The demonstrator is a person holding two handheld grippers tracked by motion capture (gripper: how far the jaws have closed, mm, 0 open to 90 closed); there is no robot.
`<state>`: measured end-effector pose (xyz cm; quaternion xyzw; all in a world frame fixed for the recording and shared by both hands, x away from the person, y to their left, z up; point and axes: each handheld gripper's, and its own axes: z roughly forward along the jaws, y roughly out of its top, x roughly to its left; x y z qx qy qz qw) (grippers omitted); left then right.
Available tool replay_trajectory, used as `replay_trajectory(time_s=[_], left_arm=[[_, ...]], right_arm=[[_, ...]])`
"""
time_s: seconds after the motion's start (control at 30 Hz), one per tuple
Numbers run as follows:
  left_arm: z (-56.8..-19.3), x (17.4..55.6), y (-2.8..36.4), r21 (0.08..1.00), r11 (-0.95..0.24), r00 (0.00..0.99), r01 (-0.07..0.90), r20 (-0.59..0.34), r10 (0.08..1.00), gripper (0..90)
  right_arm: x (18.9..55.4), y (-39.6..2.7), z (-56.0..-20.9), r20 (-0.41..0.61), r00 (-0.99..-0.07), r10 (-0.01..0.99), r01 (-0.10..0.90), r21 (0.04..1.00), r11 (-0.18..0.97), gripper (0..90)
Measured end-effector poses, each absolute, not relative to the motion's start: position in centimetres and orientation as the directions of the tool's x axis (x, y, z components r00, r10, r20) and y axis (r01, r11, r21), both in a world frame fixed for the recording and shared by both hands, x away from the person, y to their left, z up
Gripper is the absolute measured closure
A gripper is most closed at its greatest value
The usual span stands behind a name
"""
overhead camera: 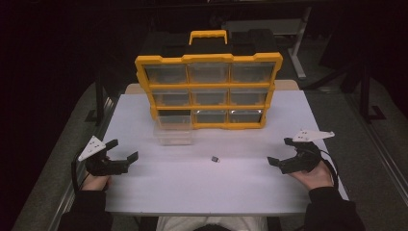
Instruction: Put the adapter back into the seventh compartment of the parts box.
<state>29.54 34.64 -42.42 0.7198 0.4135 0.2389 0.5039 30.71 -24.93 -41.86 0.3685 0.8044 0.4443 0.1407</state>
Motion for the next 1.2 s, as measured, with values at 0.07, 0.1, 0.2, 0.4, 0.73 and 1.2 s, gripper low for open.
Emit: replay_trajectory(time_s=[0.07, 0.1, 0.2, 0.4, 0.73, 1.2], left_arm=[[-42.4, 29.5, 34.6, 0.923, -0.152, 0.545, 0.354, -0.071, 0.836, 0.0], [-42.4, 29.5, 34.6, 0.923, -0.153, 0.545, 0.352, -0.069, 0.836, 0.0], [-42.4, 29.5, 34.7, 0.924, -0.149, 0.545, 0.351, -0.072, 0.835, 0.0], [-42.6, 29.5, 34.7, 0.922, -0.158, 0.545, 0.354, -0.066, 0.836, 0.0], [-42.6, 29.5, 34.6, 0.921, -0.159, 0.538, 0.355, -0.062, 0.841, 0.0], [-42.7, 29.5, 34.6, 0.923, -0.154, 0.535, 0.353, -0.064, 0.842, 0.0]], right_arm=[[30.7, -24.9, -41.9, 0.101, -0.689, 0.718, 0.468, 0.818, 0.334, 0.0], [30.7, -24.9, -41.8, 0.101, -0.688, 0.719, 0.469, 0.818, 0.334, 0.0], [30.7, -25.0, -41.8, 0.103, -0.687, 0.72, 0.469, 0.819, 0.331, 0.0], [30.6, -25.0, -41.8, 0.097, -0.689, 0.719, 0.464, 0.82, 0.334, 0.0], [30.7, -24.6, -41.6, 0.09, -0.698, 0.711, 0.462, 0.815, 0.351, 0.0], [31.0, -23.5, -40.8, 0.066, -0.721, 0.69, 0.448, 0.803, 0.392, 0.0]])
